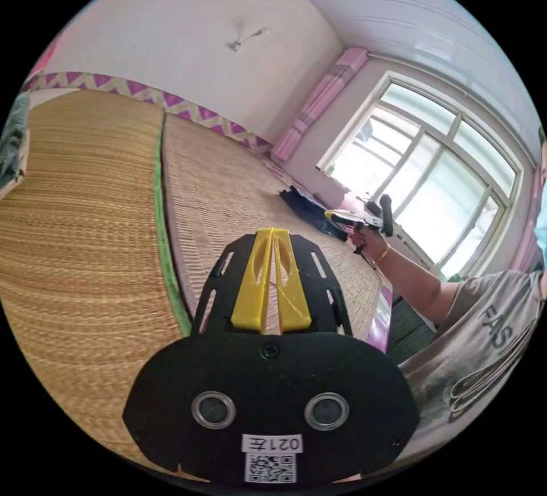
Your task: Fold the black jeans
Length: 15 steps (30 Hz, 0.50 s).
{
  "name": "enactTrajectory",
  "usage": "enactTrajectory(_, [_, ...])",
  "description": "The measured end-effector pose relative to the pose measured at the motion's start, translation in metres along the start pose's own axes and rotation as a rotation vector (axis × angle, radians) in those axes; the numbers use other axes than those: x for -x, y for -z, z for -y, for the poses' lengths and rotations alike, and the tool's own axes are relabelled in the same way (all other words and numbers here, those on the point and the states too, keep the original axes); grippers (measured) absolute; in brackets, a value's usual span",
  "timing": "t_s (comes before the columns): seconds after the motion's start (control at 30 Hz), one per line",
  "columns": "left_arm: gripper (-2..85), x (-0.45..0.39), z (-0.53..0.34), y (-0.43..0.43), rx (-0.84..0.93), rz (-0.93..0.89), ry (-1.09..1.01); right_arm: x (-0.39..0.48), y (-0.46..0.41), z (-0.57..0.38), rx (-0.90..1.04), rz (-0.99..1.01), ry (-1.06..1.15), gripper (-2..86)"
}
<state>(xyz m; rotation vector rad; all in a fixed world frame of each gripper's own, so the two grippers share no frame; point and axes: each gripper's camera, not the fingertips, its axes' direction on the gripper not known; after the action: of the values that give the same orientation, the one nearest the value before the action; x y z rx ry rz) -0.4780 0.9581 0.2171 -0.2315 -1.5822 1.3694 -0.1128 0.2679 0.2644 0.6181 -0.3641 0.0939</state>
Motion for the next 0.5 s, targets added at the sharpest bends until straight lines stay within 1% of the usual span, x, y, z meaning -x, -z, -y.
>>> enactTrajectory(0.07, [-1.0,0.003,-0.004,-0.019,0.019,-0.015,-0.009,-0.013,-0.009,0.001,0.008,-0.077,0.058,8.2])
enactTrajectory(0.13, [-1.0,0.019,-0.007,-0.027,0.022,-0.113,0.031,-0.014,-0.032,0.010,0.055,-0.148,0.176,10.6])
enactTrajectory(0.17, [-1.0,0.032,-0.007,-0.024,-0.015,-0.203,0.053,-0.011,-0.038,0.013,0.063,-0.166,0.209,11.1])
enactTrajectory(0.2, [-1.0,0.043,-0.007,-0.021,-0.045,-0.245,0.086,-0.006,-0.051,0.020,0.080,-0.190,0.261,12.0])
enactTrajectory(0.27, [-1.0,0.056,-0.005,-0.020,-0.072,-0.319,0.113,-0.004,-0.068,0.034,0.089,-0.182,0.292,13.2])
enactTrajectory(0.3, [-1.0,0.058,-0.001,-0.023,-0.072,-0.357,0.109,-0.002,-0.081,0.043,0.117,-0.210,0.309,13.9])
enactTrajectory(0.33, [-1.0,0.058,0.002,-0.025,-0.063,-0.363,0.106,-0.002,-0.096,0.051,0.157,-0.265,0.335,14.5])
enactTrajectory(0.4, [-1.0,0.051,0.015,-0.036,-0.013,-0.359,0.081,-0.002,-0.118,0.058,0.221,-0.308,0.387,15.8])
enactTrajectory(0.47, [-1.0,0.048,0.022,-0.041,0.011,-0.362,0.065,-0.011,-0.130,0.064,0.255,-0.326,0.367,16.4])
enactTrajectory(0.5, [-1.0,0.048,0.026,-0.042,0.016,-0.364,0.067,-0.021,-0.134,0.068,0.284,-0.286,0.322,15.9])
